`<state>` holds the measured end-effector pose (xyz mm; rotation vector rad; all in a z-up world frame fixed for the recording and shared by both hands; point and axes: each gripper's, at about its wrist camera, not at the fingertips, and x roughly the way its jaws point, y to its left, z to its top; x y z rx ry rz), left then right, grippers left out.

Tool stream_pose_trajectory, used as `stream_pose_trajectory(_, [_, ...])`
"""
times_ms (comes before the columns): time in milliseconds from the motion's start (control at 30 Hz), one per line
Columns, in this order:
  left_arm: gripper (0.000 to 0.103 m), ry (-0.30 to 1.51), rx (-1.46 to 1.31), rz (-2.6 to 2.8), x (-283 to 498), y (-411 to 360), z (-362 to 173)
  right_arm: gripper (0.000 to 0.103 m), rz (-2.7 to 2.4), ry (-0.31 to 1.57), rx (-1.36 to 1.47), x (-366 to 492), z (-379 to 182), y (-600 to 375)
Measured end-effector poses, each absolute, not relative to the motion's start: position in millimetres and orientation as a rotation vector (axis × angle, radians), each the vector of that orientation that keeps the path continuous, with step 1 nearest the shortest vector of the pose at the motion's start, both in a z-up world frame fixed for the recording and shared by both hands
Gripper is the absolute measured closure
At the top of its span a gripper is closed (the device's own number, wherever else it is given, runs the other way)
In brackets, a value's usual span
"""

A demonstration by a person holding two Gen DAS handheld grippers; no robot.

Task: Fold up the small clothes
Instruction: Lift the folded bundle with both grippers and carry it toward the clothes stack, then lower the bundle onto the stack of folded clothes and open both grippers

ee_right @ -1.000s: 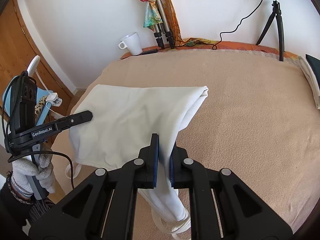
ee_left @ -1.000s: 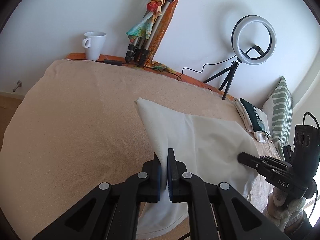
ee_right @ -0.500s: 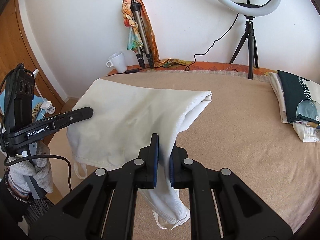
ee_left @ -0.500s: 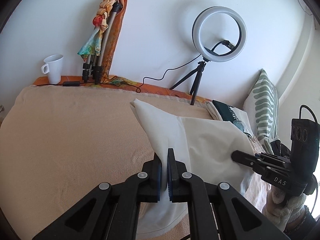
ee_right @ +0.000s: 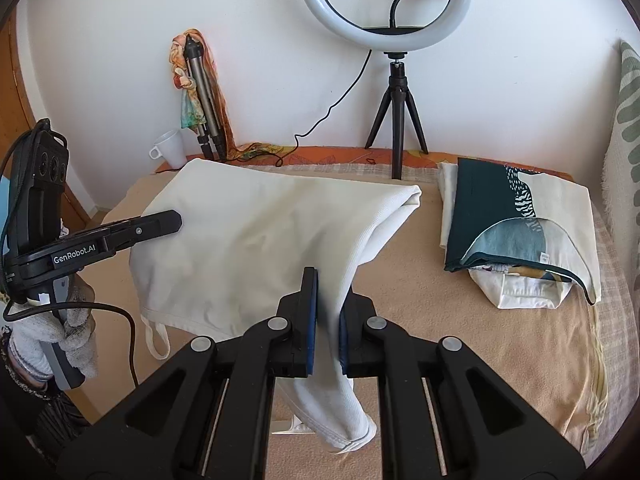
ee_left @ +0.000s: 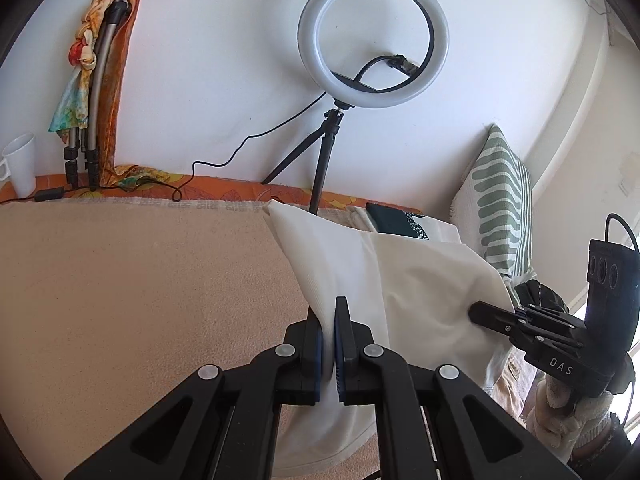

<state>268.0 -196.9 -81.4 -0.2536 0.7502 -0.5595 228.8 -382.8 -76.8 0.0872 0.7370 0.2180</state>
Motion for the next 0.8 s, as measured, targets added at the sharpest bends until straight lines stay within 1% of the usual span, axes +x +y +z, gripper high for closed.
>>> stream_pose_trajectory(433, [0.101, 0.742, -0.221, -0.637, 327.5, -311.3, -77.9, 0.093, 0.06, 0.727, 0.018, 248.0, -68.4, -482.4])
stream_pose_trajectory(800, [0.101, 0.713, -0.194, -0.664, 371.7, -393.9, -81.1, 0.093, -0.071, 0.701, -0.041, 283.5, -60.4, -554.8])
